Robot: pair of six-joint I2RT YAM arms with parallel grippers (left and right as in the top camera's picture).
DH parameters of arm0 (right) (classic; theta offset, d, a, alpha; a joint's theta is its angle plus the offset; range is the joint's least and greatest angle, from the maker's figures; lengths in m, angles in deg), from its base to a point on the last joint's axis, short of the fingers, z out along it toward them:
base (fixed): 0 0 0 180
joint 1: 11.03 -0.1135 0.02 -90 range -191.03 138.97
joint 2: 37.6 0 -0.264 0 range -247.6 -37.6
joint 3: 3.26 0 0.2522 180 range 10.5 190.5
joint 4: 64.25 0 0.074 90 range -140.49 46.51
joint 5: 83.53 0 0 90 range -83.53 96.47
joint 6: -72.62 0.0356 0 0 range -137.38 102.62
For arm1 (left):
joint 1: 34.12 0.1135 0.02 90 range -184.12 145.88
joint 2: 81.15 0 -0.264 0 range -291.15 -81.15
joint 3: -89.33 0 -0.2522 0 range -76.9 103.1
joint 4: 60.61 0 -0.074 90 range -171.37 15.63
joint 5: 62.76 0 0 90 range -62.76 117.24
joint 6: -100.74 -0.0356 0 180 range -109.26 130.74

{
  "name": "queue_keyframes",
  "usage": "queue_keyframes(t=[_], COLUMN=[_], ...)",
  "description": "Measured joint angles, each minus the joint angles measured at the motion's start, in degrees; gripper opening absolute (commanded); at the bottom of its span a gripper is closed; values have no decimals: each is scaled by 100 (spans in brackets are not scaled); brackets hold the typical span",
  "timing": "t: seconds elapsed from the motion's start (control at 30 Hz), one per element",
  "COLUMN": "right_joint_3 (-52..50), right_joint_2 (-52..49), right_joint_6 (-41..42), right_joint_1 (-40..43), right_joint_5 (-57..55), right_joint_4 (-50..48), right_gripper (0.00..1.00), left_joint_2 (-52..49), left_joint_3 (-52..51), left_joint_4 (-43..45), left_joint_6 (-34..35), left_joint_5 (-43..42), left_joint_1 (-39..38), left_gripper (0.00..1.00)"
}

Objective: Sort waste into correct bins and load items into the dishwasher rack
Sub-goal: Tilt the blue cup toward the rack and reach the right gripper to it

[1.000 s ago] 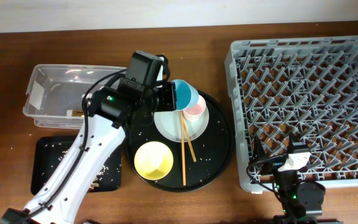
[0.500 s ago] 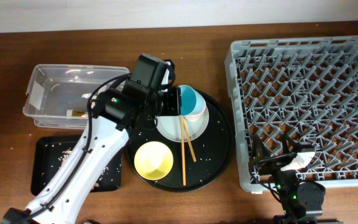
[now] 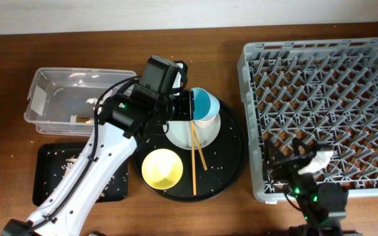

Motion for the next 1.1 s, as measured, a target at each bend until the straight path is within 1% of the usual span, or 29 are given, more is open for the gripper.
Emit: queue_keyframes(t=[0.07, 0.23, 0.3, 0.37, 0.5, 0.6, 0.67, 0.77, 0.87, 0.97, 1.0, 1.1], right_joint_3=[715, 2583, 3126, 3469, 3670, 3670, 3733, 4087, 4896, 5602, 5838, 6225], right_joint_2=[-907, -3292, -4205, -4970, -6142, -6339, -6269, -5974, -5558, -5274, -5163, -4959], right_joint_6=[-96, -299, -426, -540, -658, -828, -1091, -1294, -1499, -1740, -1834, -2035], right_joint_1=[0, 0, 0, 0, 0, 0, 0, 33, 7, 4, 4, 4], right_joint_5=[2, 2, 4, 4, 2, 153, 509, 848, 1213, 1453, 1611, 2218], right_joint_4=[304, 2024, 2500, 2758, 2894, 2942, 2992, 3390, 4153, 4721, 4780, 4791], right_gripper=[98, 98, 98, 98, 99, 100, 100, 100, 99, 100, 98, 98], left_joint_2=[17, 24, 24, 24, 24, 24, 24, 24, 24, 24, 24, 22], left_joint_3=[11, 17, 20, 22, 22, 22, 22, 22, 26, 28, 28, 31], left_joint_4=[-9, -11, -20, -37, -26, 70, 170, 337, 404, 442, 498, 866], left_joint_6=[0, 0, -2, 0, -2, -92, -188, -286, -485, -710, -811, -1001], left_joint_5=[-9, -83, -118, -144, -258, -584, -1060, -1930, -2986, -3821, -4172, -5093], left_joint_1=[0, 0, 0, 0, 0, 46, 192, 638, 1248, 1567, 1644, 1755], left_gripper=[2, 2, 2, 2, 1, 0, 0, 0, 0, 0, 0, 0])
